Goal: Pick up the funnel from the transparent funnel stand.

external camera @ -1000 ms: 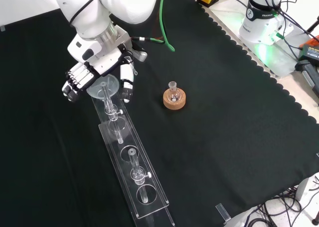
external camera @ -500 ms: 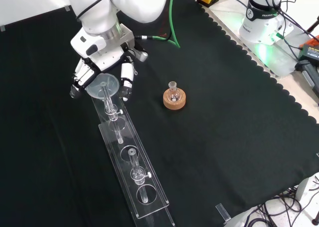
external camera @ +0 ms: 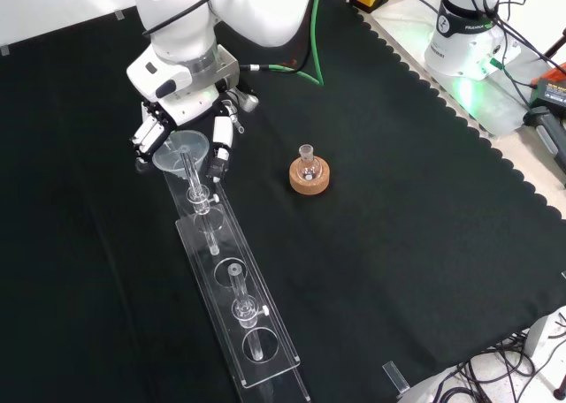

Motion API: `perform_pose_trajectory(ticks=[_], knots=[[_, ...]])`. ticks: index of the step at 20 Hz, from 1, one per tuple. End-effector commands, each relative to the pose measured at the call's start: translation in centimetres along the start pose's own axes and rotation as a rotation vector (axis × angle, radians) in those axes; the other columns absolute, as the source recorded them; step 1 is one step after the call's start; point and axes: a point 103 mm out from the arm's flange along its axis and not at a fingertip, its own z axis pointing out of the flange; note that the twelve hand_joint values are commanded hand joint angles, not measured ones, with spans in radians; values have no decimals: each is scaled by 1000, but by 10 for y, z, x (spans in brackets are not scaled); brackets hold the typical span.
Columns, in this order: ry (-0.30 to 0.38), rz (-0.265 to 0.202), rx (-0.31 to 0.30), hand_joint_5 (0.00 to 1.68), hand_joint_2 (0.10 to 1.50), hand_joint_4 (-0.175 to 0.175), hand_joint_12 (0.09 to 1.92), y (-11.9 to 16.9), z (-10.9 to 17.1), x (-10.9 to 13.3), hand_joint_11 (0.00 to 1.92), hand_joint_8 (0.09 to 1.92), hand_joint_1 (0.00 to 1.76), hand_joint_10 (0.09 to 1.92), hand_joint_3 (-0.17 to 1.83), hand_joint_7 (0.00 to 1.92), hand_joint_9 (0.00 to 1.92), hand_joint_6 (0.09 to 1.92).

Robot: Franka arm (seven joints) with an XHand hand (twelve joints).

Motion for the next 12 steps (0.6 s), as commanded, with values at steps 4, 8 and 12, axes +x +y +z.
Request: perform_pose_trajectory(ticks=[4, 8, 12], knots=[[-59, 26, -46, 464, 806, -175, 1281, 4, -3, -9, 1500, 1676, 459, 1474, 275, 805, 1215, 1392], [-75, 31, -59, 506, 814, -175, 1294, 1, -16, -12, 1551, 1712, 491, 1490, 290, 868, 1263, 1491], [-102, 62, -57, 550, 818, -175, 1297, -4, -32, -10, 1573, 1722, 499, 1493, 296, 900, 1286, 1516]])
